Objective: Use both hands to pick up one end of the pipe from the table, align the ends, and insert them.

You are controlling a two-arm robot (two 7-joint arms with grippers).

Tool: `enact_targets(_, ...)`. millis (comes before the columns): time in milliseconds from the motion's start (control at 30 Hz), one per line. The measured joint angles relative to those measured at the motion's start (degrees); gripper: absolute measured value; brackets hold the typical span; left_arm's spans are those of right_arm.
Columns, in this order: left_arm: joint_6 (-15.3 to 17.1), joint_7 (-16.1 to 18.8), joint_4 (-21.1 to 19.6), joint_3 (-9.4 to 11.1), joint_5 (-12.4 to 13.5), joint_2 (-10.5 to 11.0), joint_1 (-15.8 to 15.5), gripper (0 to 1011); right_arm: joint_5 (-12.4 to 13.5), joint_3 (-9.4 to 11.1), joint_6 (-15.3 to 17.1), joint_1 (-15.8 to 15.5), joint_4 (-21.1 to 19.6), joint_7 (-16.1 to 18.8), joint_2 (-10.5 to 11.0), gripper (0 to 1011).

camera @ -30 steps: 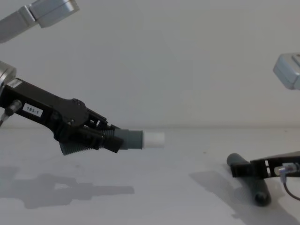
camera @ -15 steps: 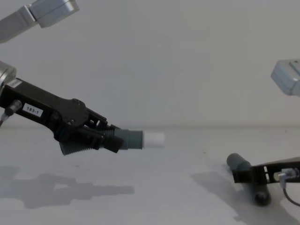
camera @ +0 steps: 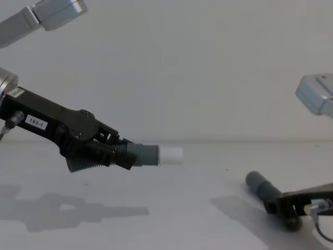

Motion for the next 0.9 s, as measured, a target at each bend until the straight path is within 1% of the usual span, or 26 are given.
enact_targets(67, 0.0, 0.0, 0.0, 0.0, 0.0, 0.0, 0.0, 327, -0.1, -0.1, 0.1, -0.3, -0.2, 0.2, 0.1, 353)
enact_targets(167, 0.0, 0.0, 0.0, 0.0, 0.0, 0.0, 0.0, 327, -0.2, -0.1, 0.1, -0.7, -0.5, 0.4, 0.3, 253)
enact_targets(267, 0.0, 0.0, 0.0, 0.0, 0.0, 0.0, 0.0, 327, -0.3, -0.1, 0.1, -1.0, -0.6, 0.6, 0.4, 227)
enact_targets(433, 0.0, 0.0, 0.0, 0.0, 0.0, 0.0, 0.0, 327, -0.6, -0.1, -0.7, -1.2, -0.6, 0.8, 0.4, 223)
enact_targets(533, 0.0, 0.0, 0.0, 0.0, 0.0, 0.0, 0.0, 327, -1.0, -0.2, -2.3, -1.3, -0.3, 1.1, 0.5, 217)
enact_targets(567, 0.0, 0.0, 0.0, 0.0, 0.0, 0.0, 0.0, 327, -1.0, -0.2, -2.3, -1.3, -0.3, 1.1, 0.5, 216)
enact_targets(633, 0.0, 0.0, 0.0, 0.0, 0.0, 0.0, 0.0, 327, -1.3, -0.2, -4.0, -1.2, -0.1, 1.4, 0.7, 216)
enact_targets(667, 0.0, 0.0, 0.0, 0.0, 0.0, 0.0, 0.0, 327, -1.3, -0.2, -4.0, -1.2, -0.1, 1.4, 0.7, 216)
enact_targets(700, 0.0, 0.0, 0.0, 0.0, 0.0, 0.0, 0.0, 327, -1.5, -0.2, -5.0, -1.1, 0.1, 1.7, 0.8, 215)
enact_targets(767, 0.0, 0.0, 0.0, 0.0, 0.0, 0.0, 0.0, 327, -1.7, -0.3, -6.0, -1.0, 0.2, 1.9, 0.9, 215)
enact_targets(800, 0.0, 0.0, 0.0, 0.0, 0.0, 0.0, 0.0, 327, -1.9, -0.3, -7.3, -0.9, 0.4, 2.2, 1.1, 215)
enact_targets(867, 0.0, 0.0, 0.0, 0.0, 0.0, 0.0, 0.0, 327, -2.1, -0.3, -8.4, -0.8, 0.5, 2.5, 1.3, 215)
enact_targets(900, 0.0, 0.0, 0.0, 0.0, 0.0, 0.0, 0.0, 327, -2.3, -0.4, -9.9, -0.6, 0.7, 2.9, 1.5, 215)
